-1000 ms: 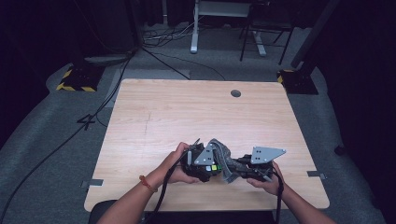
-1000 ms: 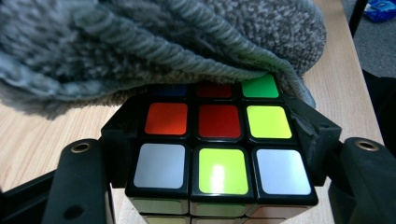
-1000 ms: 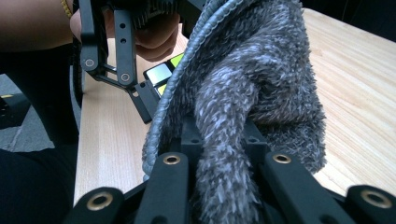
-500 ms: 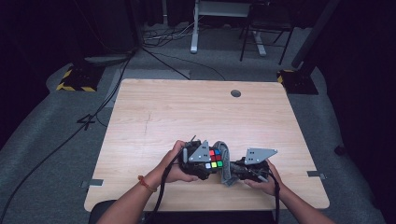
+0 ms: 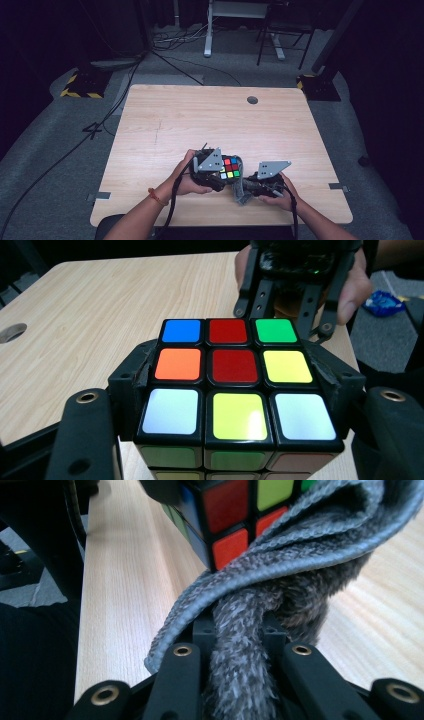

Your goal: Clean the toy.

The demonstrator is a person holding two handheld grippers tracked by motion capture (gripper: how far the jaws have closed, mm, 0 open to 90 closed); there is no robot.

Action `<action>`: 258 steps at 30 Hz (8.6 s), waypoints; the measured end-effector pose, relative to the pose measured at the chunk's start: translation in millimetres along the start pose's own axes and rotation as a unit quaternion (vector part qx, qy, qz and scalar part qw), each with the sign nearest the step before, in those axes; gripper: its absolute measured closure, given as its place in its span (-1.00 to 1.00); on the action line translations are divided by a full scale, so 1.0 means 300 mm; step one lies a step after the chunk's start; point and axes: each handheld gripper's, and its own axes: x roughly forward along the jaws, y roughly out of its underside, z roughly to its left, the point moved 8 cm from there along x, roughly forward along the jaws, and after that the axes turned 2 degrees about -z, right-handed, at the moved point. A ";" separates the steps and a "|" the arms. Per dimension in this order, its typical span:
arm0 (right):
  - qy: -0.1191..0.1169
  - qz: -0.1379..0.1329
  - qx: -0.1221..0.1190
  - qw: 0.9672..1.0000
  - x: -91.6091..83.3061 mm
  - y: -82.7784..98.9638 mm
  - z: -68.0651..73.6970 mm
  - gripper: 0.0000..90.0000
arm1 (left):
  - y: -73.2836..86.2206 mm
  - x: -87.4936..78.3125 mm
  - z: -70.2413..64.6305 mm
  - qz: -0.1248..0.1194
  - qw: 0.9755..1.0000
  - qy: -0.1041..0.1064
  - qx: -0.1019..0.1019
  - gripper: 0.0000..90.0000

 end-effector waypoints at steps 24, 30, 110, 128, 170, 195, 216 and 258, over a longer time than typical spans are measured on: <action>0.041 -0.059 -0.032 0.997 -0.072 -0.080 0.021 0.73 | 0.031 0.029 0.005 0.036 0.999 0.008 -0.005 -0.30; 0.046 -0.073 -0.049 0.995 -0.084 -0.094 0.028 0.73 | 0.027 0.018 0.006 0.029 0.999 0.020 -0.016 -0.30; 0.004 -0.064 -0.058 0.996 -0.099 -0.109 0.017 0.71 | 0.095 0.113 -0.046 0.137 0.988 -0.011 0.071 -0.25; -0.020 -0.016 0.032 0.999 -0.046 0.019 -0.043 0.71 | 0.054 0.081 -0.039 0.057 0.998 -0.015 0.031 -0.26; 0.036 -0.038 -0.016 0.999 -0.100 -0.056 -0.032 0.71 | 0.037 0.073 -0.034 0.052 0.998 -0.005 0.033 -0.26; 0.023 -0.055 -0.061 0.996 -0.077 -0.106 0.036 0.72 | 0.095 0.125 -0.043 0.120 0.991 -0.018 0.060 -0.27; -0.010 -0.027 0.038 0.999 -0.051 0.012 -0.052 0.72 | 0.016 0.036 -0.020 0.031 0.998 -0.030 0.039 -0.27; 0.005 -0.097 -0.010 0.995 -0.132 -0.075 -0.021 0.72 | 0.039 0.037 -0.007 0.055 0.998 -0.003 0.027 -0.27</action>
